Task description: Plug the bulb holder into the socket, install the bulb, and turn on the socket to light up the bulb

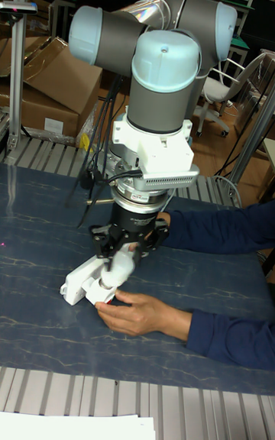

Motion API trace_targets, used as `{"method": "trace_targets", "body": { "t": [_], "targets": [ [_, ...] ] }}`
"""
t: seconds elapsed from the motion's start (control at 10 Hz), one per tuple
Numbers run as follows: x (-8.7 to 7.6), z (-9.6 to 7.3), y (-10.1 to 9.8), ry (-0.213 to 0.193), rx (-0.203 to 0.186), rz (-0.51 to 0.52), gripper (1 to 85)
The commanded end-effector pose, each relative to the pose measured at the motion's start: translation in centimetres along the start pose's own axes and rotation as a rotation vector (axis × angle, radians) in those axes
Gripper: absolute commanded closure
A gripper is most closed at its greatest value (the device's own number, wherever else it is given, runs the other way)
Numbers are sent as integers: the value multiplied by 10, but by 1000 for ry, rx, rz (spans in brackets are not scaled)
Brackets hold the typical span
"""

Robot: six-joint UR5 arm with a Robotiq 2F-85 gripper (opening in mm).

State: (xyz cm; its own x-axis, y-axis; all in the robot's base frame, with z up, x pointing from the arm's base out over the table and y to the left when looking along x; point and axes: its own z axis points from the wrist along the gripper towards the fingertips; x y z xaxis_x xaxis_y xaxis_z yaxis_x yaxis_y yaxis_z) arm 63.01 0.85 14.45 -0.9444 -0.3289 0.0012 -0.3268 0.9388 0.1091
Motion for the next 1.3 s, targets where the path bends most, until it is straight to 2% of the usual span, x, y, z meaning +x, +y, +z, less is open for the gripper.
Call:
{"method": "trace_targets", "body": {
  "t": [0.0, 0.3, 0.4, 0.5, 0.6, 0.8, 0.9, 1.0, 1.1, 1.2],
  "targets": [
    [-7, -2, 6, -24, -16, -18, 313],
    [-9, -5, 8, -20, -6, -34, 310],
    [-7, -5, 1, -10, 22, -81, 310],
    [-5, -7, -1, -8, 27, -109, 310],
    [-4, -10, -5, -3, 51, -123, 310],
    [-6, -13, -2, -6, 54, -122, 313],
    [-5, -19, -6, 7, 92, -133, 317],
    [-8, -28, 4, 13, 108, -128, 327],
    [-16, -38, 43, 2, 47, -60, 343],
    [-20, -43, 84, -12, 18, 18, 343]
  ]
}}
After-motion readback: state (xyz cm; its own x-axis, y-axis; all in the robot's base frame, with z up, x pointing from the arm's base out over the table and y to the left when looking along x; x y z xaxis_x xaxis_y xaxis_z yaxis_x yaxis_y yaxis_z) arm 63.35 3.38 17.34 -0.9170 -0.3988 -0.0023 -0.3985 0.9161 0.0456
